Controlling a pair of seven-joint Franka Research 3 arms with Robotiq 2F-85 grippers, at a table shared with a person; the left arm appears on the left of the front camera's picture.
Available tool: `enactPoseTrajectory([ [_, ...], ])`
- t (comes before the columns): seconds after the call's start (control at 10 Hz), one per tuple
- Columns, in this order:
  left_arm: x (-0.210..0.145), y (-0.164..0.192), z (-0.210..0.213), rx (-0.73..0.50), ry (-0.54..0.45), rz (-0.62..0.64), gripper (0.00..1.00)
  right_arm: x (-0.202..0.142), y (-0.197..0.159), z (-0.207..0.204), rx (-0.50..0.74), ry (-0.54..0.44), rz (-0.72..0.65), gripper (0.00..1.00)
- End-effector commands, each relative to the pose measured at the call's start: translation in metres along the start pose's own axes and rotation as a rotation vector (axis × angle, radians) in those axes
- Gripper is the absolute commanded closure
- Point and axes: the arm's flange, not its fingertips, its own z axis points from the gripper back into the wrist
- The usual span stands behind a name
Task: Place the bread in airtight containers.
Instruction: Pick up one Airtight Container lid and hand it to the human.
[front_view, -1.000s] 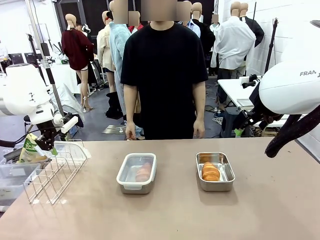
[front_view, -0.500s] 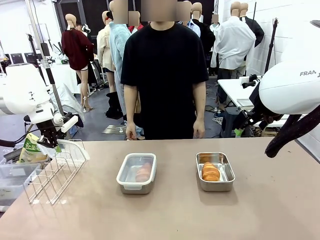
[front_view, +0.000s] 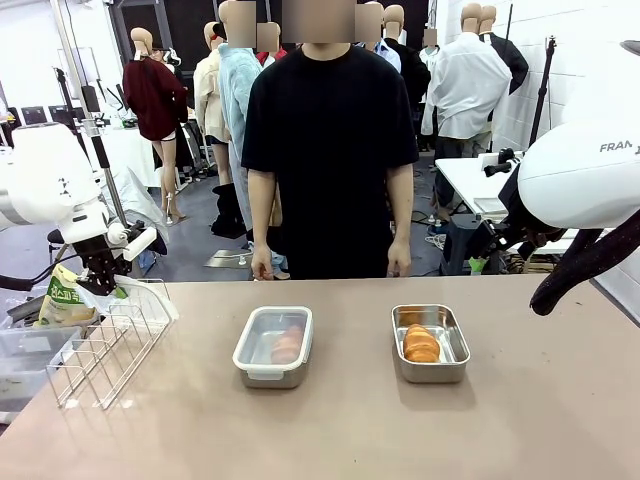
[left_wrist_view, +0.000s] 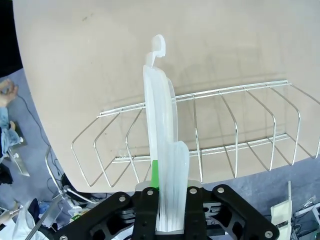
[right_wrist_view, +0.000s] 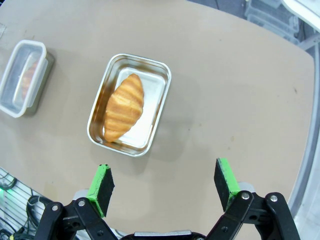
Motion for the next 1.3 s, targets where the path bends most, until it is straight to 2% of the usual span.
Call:
enactPoseTrajectory([
  [0.0,-0.004,-0.002,0.003,-0.053,-0.026,0.039,1.00,0.000,0.000,0.000,0.001,0.003,0.002,0.00],
  [0.3,0.000,-0.007,0.032,-0.043,-0.007,0.055,1.00,0.000,0.000,0.000,0.001,0.003,0.002,0.00],
  [0.8,0.010,-0.023,0.118,-0.055,0.063,0.007,1.00,0.000,0.000,0.000,0.001,0.003,0.002,0.00],
  [1.0,0.022,-0.027,0.147,0.035,0.085,-0.048,1.00,0.000,0.000,0.000,0.001,0.003,0.002,0.00],
  [1.2,0.052,-0.019,0.159,0.140,0.084,-0.163,1.00,0.000,0.000,0.000,0.001,0.003,0.002,0.00],
])
